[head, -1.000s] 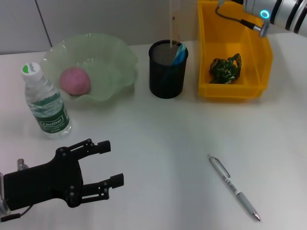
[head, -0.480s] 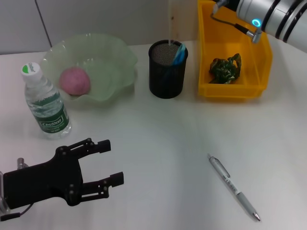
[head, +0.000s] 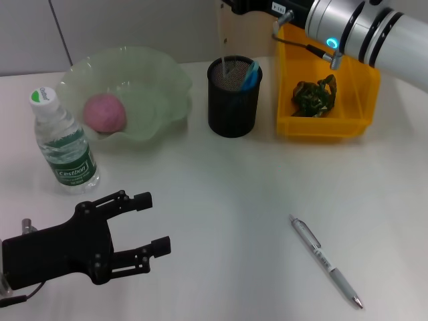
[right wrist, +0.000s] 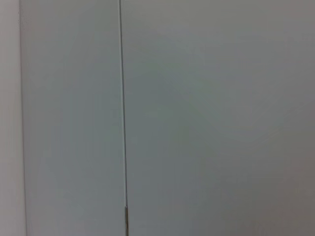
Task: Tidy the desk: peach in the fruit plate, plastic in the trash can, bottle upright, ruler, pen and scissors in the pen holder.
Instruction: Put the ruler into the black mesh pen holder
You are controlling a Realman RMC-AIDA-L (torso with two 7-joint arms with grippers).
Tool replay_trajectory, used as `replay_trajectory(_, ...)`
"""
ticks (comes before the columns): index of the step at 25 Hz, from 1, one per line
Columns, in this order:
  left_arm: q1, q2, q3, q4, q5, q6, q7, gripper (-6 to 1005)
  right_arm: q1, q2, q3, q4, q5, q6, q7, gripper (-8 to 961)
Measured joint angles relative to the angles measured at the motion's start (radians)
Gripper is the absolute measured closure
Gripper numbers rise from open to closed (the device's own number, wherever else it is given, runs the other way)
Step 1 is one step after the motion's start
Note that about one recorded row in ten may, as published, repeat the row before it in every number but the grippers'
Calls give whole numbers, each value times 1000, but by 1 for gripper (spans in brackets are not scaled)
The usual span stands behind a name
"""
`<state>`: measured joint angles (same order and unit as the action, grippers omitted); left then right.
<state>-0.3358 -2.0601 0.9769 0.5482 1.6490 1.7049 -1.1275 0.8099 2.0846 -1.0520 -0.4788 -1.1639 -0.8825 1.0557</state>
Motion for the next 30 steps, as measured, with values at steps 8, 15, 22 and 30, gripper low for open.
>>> replay_trajectory(8, 0, 1, -1, -1, 0, 8, 0, 158, 3, 1, 0, 39, 2, 8, -31, 571)
replay_trajectory(15, 0, 5, -3, 0, 0, 14, 0, 158, 2, 2, 2, 66, 3, 12, -39, 571)
replay_trajectory(22, 1, 10, -3, -2, 0, 21, 0, 158, -6, 2, 0, 65, 3, 5, -41, 570)
replay_trajectory(30, 5, 11, -3, -2, 0, 22, 4, 158, -19, 2, 8, 62, 8, -3, -37, 376)
